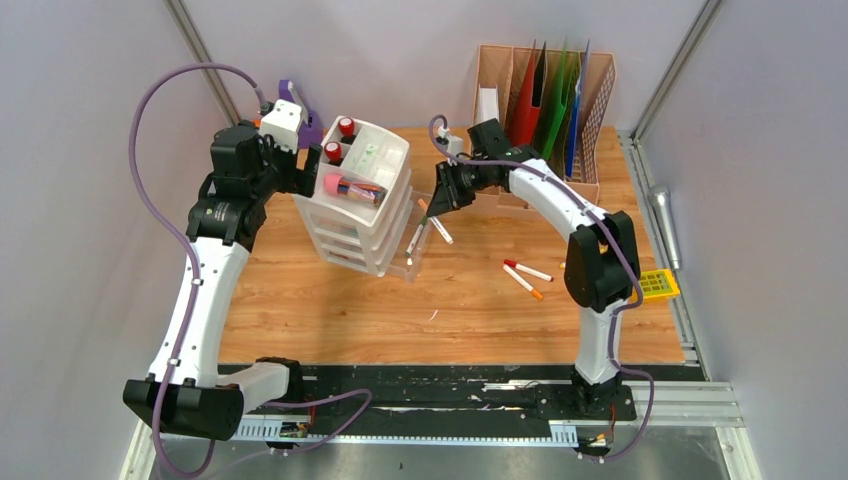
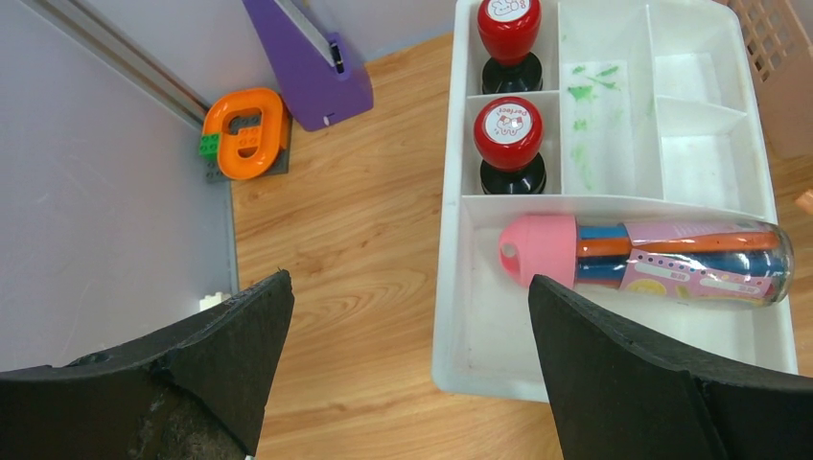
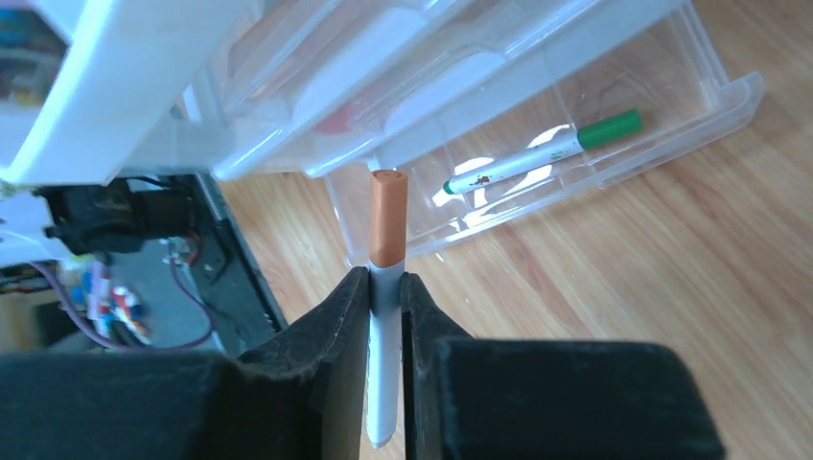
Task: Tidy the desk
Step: Place the stationery in the drawer.
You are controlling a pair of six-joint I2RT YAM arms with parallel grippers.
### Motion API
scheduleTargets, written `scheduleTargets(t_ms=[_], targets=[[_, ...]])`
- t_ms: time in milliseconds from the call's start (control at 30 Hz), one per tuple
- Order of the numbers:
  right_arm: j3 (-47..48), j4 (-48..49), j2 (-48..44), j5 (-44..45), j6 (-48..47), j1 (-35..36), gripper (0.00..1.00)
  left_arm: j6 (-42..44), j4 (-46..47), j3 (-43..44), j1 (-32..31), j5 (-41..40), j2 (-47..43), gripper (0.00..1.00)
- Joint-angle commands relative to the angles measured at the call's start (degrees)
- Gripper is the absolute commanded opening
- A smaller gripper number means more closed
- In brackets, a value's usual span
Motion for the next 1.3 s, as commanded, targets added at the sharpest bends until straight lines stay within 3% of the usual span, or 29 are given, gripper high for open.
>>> scheduleTargets(t_ms=[0,333,1000,1267], targets=[[2.9,4.4,4.9,-5.3,13.5,-0.4,0.01,-1.5,0.9,-0.1,0.3,0.5,-1.5,1.00],[3.9,12.9,10.6,-8.5,26.4,-0.3,0.08,-1.9,0.7,0.2,0.2,0.1,-0.8,1.00],[6.3,15.4,14.3,0.2,34.9,-0.5,0.19,-1.5,0.6,0.1,0.3,0.2,-1.1,1.00],[4.9,16.2,13.8,0.6,36.2,-0.3,0.45,-1.3,0.3,0.3,0.3,0.1,-1.4,1.00]])
